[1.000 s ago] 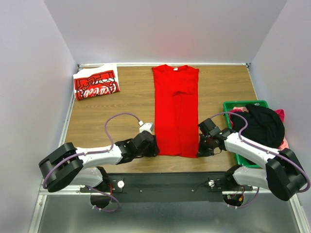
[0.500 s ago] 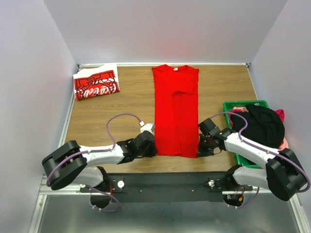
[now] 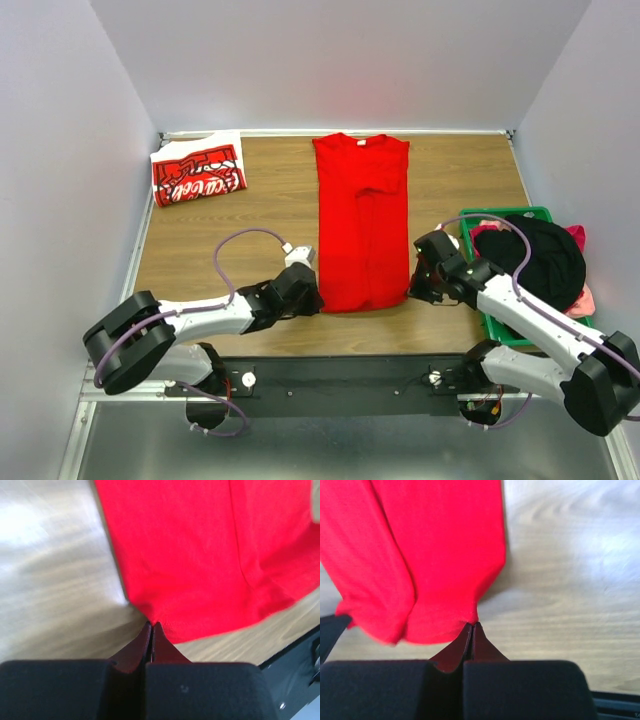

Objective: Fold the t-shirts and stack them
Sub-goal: Fold the tshirt

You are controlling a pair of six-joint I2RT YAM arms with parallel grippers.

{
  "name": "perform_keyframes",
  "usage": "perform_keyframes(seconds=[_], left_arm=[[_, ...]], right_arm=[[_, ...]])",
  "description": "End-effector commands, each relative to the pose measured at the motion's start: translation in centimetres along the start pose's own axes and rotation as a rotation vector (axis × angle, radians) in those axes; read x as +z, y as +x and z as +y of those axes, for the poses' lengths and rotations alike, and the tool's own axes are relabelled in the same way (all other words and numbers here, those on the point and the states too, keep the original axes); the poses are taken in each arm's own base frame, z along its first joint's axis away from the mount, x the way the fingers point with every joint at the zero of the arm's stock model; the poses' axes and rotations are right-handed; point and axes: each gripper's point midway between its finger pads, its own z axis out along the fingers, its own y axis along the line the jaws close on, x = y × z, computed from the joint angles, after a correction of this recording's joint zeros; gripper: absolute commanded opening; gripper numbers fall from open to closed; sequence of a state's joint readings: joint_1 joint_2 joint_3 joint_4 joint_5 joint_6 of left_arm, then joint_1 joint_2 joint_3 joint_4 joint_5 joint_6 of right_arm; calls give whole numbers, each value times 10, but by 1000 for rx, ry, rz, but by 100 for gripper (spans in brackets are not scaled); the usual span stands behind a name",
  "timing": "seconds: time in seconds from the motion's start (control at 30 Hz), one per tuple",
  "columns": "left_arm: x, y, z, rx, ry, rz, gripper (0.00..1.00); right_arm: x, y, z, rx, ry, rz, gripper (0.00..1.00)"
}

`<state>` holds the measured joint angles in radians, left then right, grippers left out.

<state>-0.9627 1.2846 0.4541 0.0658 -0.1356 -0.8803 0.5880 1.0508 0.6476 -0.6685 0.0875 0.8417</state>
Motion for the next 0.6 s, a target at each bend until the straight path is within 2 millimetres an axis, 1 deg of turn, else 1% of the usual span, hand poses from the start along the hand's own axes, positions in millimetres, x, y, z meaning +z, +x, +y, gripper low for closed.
perform_keyframes(seconds=[0.0,0.03,0.07,0.13,0.17,0.23,0.3,0.33,0.37,0.4,0.43,0.5,0.53,0.57], left_arm=[[-1,-44,-10,-36,26,-134,0],[0,-52,-14,-30,48,-158,0],[2,-55,-13,-27,49,-165,0],[6,-69,-16,-21,68,-196,0],[10,-73,-16,-15,67,-201,0],[13,-85,-17,-15,82,-227,0],[19,-95,-17,-3,85,-239,0],[21,-104,-14,-8,81,-258,0],[25,-106,-13,-4,78,-258,0],[26,-112,-16,6,89,-266,0],[27,-119,-15,3,94,-281,0],[32,-127,-17,13,102,-287,0],[33,-132,-17,14,102,-298,0],[37,-138,-18,16,102,-302,0]], right_arm=[[-3,-34,-7,4,97,-146,1],[0,-43,-8,-9,122,-179,1],[2,-48,-7,-13,131,-194,0],[4,-63,1,-17,124,-244,0],[8,-69,1,-27,144,-262,0],[11,-83,12,-28,124,-304,0],[19,-91,17,-44,134,-319,0],[19,-101,26,-41,120,-348,0],[20,-107,27,-44,130,-366,0],[26,-109,26,-50,149,-362,0],[25,-117,33,-48,139,-388,0],[30,-126,33,-62,166,-409,1],[29,-132,38,-70,166,-424,0],[29,-138,37,-69,178,-437,0]])
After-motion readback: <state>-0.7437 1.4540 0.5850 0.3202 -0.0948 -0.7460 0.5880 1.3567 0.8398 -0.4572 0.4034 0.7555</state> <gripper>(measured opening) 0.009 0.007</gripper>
